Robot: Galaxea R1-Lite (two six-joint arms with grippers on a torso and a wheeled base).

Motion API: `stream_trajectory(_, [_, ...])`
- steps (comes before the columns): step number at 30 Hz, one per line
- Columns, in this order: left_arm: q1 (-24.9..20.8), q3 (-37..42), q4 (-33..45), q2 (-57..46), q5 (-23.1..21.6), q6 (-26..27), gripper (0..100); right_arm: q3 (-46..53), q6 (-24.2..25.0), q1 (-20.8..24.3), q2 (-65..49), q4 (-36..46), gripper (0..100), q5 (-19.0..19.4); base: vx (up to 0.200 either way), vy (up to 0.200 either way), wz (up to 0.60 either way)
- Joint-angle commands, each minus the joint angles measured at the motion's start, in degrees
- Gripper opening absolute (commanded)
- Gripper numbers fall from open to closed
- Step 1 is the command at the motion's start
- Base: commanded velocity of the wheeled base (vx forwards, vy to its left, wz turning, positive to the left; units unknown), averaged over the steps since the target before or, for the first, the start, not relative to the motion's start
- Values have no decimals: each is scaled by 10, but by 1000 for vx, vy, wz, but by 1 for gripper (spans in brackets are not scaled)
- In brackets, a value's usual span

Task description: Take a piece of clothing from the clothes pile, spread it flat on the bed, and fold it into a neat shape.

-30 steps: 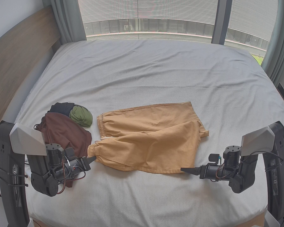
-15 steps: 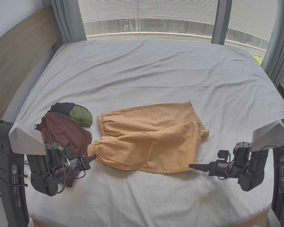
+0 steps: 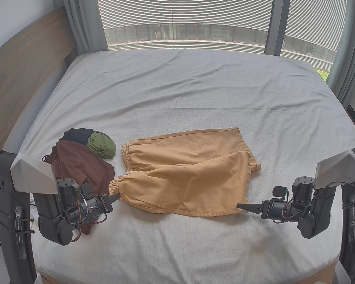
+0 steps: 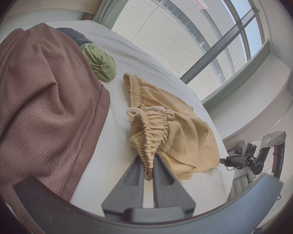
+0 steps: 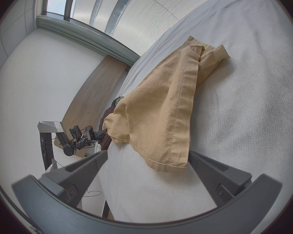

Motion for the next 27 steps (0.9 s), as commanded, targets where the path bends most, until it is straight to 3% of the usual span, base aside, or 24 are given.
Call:
stream_trajectory(1, [0, 0, 0, -1, 0, 0, 0, -11, 0, -5, 13, 0, 0, 0, 0, 0, 0])
stream_trajectory(21, [-3, 9, 0, -15, -1, -4, 0, 5, -5, -26, 2, 0, 0, -2, 0, 0, 0])
stream_trajectory(27, [-2, 50, 1, -59, -31, -9, 0, 43, -19, -40, -30, 2, 0, -6, 0, 0, 0])
